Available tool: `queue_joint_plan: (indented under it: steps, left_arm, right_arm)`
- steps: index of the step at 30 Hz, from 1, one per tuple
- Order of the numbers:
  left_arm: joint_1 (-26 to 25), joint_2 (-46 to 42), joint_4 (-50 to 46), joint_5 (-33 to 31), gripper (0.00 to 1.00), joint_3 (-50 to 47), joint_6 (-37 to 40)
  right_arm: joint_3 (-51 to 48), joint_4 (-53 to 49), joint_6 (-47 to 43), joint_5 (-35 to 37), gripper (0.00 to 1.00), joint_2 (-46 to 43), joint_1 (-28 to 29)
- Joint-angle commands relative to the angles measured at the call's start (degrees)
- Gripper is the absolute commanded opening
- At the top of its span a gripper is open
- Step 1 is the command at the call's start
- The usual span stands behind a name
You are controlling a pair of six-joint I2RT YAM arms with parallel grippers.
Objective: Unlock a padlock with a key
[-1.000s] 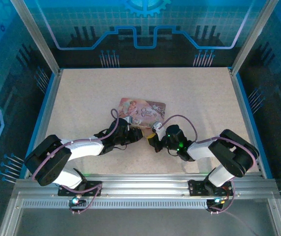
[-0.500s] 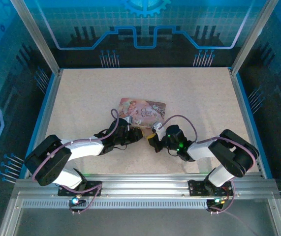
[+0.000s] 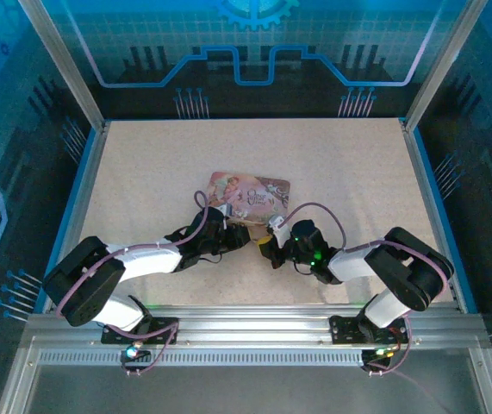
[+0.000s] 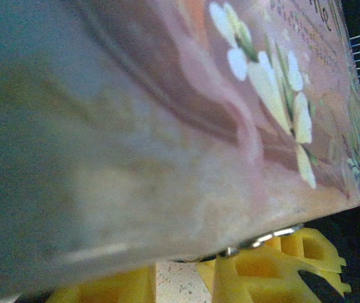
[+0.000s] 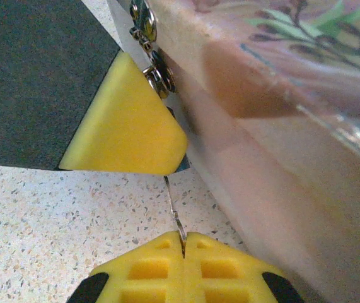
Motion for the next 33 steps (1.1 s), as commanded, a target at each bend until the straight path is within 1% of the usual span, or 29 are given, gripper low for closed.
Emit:
queue_joint_plan:
  steps: [1, 10, 19, 29, 33]
  left_arm:
    - [0.02, -0.32, 2.97, 2.63, 0.18, 1.93, -0.82]
    - [0.03, -0.45, 2.63, 3.12, 0.18, 2.07, -0.97]
    - [0.03, -0.55, 2.53, 3.24, 0.18, 2.15, -1.02]
    - [0.05, -0.46, 2.27, 4.01, 0.18, 2.76, -1.31]
    - [0.03, -0.59, 2.28, 4.66, 0.18, 3.03, -1.7]
  right_arm:
    - [0.45, 2.9, -0.19, -1.32, 0.03, -0.05, -0.61]
    - [0.67, 5.14, 0.69, -0.29, 0.03, 0.83, -1.18]
    - [0.67, 6.52, 1.66, -0.88, 0.03, 1.54, -2.38]
    - [1.42, 7.81, 1.58, -3.55, 0.03, 2.14, -2.65]
    - [1.55, 9.9, 1.14, -4.0, 0.03, 3.02, -2.26]
